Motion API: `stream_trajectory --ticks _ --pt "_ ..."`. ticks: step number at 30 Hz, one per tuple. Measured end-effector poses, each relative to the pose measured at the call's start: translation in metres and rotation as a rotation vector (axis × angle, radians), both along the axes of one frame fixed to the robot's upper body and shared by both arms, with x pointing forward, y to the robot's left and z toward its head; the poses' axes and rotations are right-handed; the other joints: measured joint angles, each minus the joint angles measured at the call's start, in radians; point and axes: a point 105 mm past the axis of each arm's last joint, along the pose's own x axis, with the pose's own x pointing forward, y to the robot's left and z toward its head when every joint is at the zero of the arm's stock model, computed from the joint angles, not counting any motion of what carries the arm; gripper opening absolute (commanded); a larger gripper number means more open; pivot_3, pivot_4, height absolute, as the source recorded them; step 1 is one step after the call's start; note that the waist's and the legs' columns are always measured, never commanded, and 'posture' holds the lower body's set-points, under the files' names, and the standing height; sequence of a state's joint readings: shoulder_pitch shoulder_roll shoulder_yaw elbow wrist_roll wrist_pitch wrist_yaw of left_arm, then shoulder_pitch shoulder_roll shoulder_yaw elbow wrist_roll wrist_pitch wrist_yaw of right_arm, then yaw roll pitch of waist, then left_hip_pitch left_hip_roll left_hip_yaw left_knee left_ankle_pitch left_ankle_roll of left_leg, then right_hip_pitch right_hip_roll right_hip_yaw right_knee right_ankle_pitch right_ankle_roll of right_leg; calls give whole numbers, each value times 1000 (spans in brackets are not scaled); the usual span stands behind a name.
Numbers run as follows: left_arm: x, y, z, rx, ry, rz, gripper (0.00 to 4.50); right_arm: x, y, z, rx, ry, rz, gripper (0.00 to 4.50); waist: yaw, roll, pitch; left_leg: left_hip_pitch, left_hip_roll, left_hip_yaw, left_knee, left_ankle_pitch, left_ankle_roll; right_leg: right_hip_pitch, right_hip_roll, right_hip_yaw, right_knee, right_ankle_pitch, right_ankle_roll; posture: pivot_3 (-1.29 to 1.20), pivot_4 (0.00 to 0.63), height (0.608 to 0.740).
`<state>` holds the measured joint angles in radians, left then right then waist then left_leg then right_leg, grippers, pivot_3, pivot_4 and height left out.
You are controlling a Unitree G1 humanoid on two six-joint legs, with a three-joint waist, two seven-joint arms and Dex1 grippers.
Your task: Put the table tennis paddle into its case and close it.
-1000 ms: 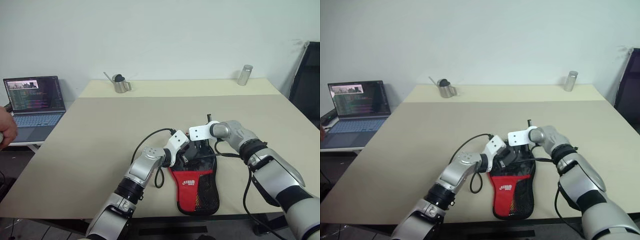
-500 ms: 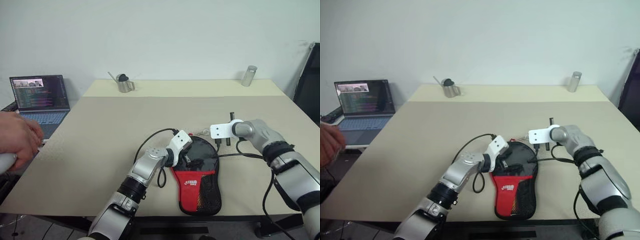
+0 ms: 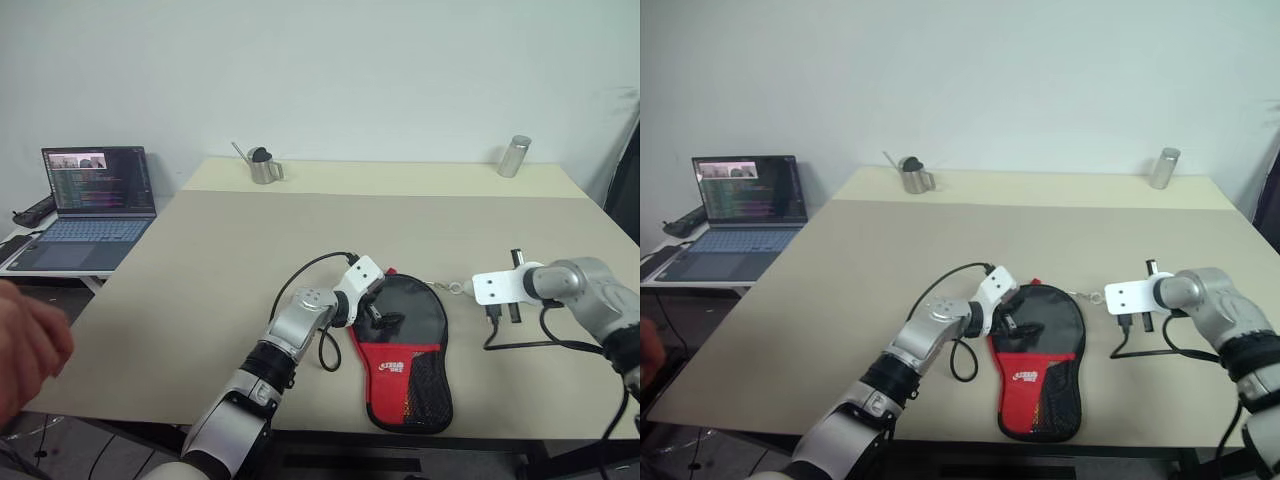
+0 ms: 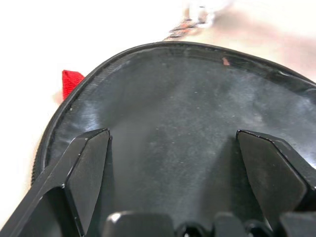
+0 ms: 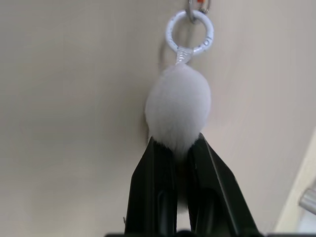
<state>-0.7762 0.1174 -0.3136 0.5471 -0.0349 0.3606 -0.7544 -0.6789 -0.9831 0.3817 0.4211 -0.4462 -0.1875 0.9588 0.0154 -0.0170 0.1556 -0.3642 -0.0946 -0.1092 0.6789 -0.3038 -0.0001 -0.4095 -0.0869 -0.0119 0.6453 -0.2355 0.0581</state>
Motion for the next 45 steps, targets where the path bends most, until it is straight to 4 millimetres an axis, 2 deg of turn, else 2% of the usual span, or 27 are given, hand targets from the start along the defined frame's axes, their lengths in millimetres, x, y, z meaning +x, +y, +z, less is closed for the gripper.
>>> stream_trajectory --ticks 5,11,26,40,45 --pt "1 -2 -1 1 -6 -5 4500 -40 -6 -8 -6 153 0 35 8 0 0 0 1 0 0 0 0 1 -1 0 0 0 1 0 150 740" --pt "3 -2 -2 12 -1 -1 4500 -77 9 -14 24 286 45 35 8 0 0 2 1 -1 0 0 0 3 -1 -1 0 -1 1 0 150 740" --pt "4 -8 -4 23 0 -9 4500 -136 31 -33 1 441 114 35 14 -4 -3 2 1 -4 0 -1 0 5 -1 -3 -1 -2 3 0 150 740" --pt "4 -10 -3 32 -2 -16 4500 -185 49 -38 -16 675 278 35 20 -8 -5 1 1 -5 0 -2 0 5 -2 -5 -3 -4 5 0 150 740" --pt "4 -7 -3 36 -7 -15 4500 -225 63 -52 6 889 390 35 16 -9 -4 1 1 -4 0 -3 0 5 -2 -3 -3 -4 6 0 150 740"
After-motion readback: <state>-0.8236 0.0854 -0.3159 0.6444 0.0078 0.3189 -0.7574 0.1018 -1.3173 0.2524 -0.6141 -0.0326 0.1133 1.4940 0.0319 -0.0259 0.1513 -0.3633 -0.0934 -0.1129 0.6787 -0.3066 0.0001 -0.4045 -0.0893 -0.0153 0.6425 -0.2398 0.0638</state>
